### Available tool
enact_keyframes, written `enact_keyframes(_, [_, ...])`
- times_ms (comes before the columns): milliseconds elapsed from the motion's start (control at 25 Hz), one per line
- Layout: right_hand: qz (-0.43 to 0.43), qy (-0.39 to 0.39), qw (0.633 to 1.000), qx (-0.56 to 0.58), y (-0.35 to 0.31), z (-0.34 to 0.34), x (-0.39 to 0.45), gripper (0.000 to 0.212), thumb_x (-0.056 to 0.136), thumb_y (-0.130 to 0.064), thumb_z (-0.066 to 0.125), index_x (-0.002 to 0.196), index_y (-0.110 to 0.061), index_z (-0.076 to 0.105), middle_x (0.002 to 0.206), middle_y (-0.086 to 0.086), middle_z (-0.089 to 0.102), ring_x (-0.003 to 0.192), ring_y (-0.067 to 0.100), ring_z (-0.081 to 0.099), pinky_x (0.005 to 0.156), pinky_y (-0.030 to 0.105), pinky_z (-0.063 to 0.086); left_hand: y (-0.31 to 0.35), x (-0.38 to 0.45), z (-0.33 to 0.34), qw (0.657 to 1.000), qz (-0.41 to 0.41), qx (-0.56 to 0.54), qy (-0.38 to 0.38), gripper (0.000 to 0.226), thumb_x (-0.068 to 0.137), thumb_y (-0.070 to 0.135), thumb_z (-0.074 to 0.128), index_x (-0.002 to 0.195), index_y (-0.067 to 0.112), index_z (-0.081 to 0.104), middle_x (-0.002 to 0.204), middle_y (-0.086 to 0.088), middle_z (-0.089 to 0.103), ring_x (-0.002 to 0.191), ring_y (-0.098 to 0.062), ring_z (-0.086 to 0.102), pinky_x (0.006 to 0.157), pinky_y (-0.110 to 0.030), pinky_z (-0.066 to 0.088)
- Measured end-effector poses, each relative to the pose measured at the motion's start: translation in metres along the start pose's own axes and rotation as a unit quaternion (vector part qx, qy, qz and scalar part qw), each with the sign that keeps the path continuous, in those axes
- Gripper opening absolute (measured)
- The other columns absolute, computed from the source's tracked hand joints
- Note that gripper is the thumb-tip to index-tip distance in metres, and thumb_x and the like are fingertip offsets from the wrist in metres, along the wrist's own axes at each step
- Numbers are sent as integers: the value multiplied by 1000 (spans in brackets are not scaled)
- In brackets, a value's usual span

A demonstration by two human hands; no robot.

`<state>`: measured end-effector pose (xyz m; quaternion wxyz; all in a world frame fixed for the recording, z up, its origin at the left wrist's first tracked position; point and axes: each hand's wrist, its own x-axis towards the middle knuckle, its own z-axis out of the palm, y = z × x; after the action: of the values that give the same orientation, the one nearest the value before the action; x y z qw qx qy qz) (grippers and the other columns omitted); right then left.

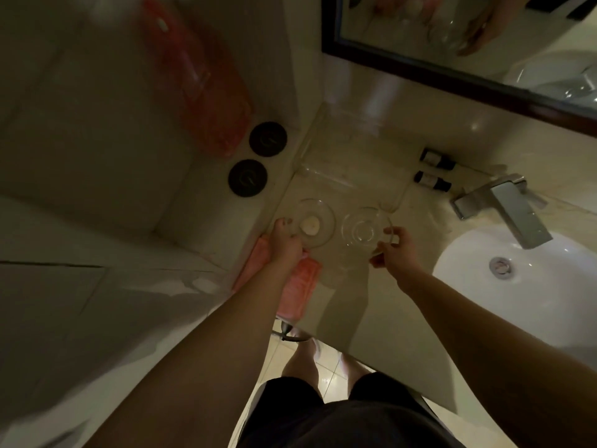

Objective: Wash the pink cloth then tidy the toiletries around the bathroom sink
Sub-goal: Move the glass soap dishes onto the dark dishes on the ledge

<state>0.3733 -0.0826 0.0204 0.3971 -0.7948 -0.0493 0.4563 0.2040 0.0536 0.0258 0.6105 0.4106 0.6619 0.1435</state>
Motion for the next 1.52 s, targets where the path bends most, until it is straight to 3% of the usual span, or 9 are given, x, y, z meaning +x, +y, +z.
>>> enact_keyframes(200, [-46, -11, 999, 24, -42, 6, -9, 24, 96, -1, 44, 118, -12, 44, 78, 15, 59, 54, 24, 59, 47, 27, 51, 24, -20, -18, 996, 10, -88, 30, 45, 84, -9, 54, 126, 6, 47, 124, -18, 56, 91, -33, 62, 44, -26, 52])
enact_keyframes(440, [-99, -27, 994, 43, -110, 46, -3, 27, 90, 5, 43, 107, -15, 41, 75, 17, 55, 34, 10, 54, 37, 21, 48, 48, -21, -48, 980, 17, -174, 96, 41, 80, -6, 58, 115, 14, 55, 108, -20, 65, 71, -27, 68, 51, -26, 52])
enact_keyframes(600, [-115, -57, 991, 26, -154, 85, 5, 25, 90, 4, 45, 104, -16, 41, 89, 22, 55, 47, 20, 54, 35, 20, 44, 68, -8, -67, 948, -27, -285, 141, 49, 79, -14, 50, 120, 11, 49, 88, -21, 63, 48, -20, 63, 54, -33, 55])
enact_keyframes(680, [-101, -68, 992, 21, -173, 108, 8, 25, 90, 3, 43, 106, -16, 42, 97, 20, 54, 55, 23, 54, 36, 20, 46, 77, 0, -73, 936, -35, -307, 170, 52, 79, -17, 47, 124, 8, 46, 85, -23, 61, 39, -18, 59, 44, -27, 51])
enact_keyframes(800, [-81, -65, 994, 23, -191, 142, 14, 29, 88, 7, 41, 107, -15, 44, 102, 20, 52, 54, 23, 50, 33, 20, 45, 88, 7, -77, 933, -31, -303, 191, 51, 79, -18, 47, 125, 3, 45, 102, -28, 60, 50, -22, 57, 37, -21, 46])
enact_keyframes(1040, [-88, -82, 993, 13, -198, 167, 30, 27, 87, 5, 51, 107, -13, 47, 96, 18, 56, 47, 19, 55, 31, 18, 43, 93, 18, -72, 910, -36, -359, 205, 35, 94, -3, 42, 128, 6, 43, 105, -20, 53, 64, -20, 55, 39, -22, 50])
enact_keyframes(1320, [-92, -98, 991, 15, -201, 183, 50, 27, 84, 4, 58, 96, -16, 43, 89, 13, 57, 39, 15, 56, 39, 29, 51, 91, 25, -70, 904, -39, -357, 232, 51, 85, -20, 31, 131, -1, 43, 118, -22, 47, 67, -19, 50, 33, -21, 49])
enact_keyframes(1400, [-93, -105, 990, 17, -202, 187, 58, 27, 85, 6, 54, 89, -18, 42, 99, 18, 55, 49, 22, 56, 44, 33, 51, 90, 27, -68, 916, -32, -313, 247, 46, 85, -18, 36, 128, -2, 45, 113, -15, 50, 70, -20, 54, 40, -21, 53])
enact_keyframes(1520, [-96, -111, 989, 30, -204, 190, 66, 34, 90, 6, 45, 76, -23, 38, 103, 19, 52, 56, 23, 54, 62, 48, 53, 87, 35, -68, 931, -28, -272, 243, 39, 84, -10, 46, 120, 3, 51, 114, -18, 59, 91, -34, 63, 65, -38, 60])
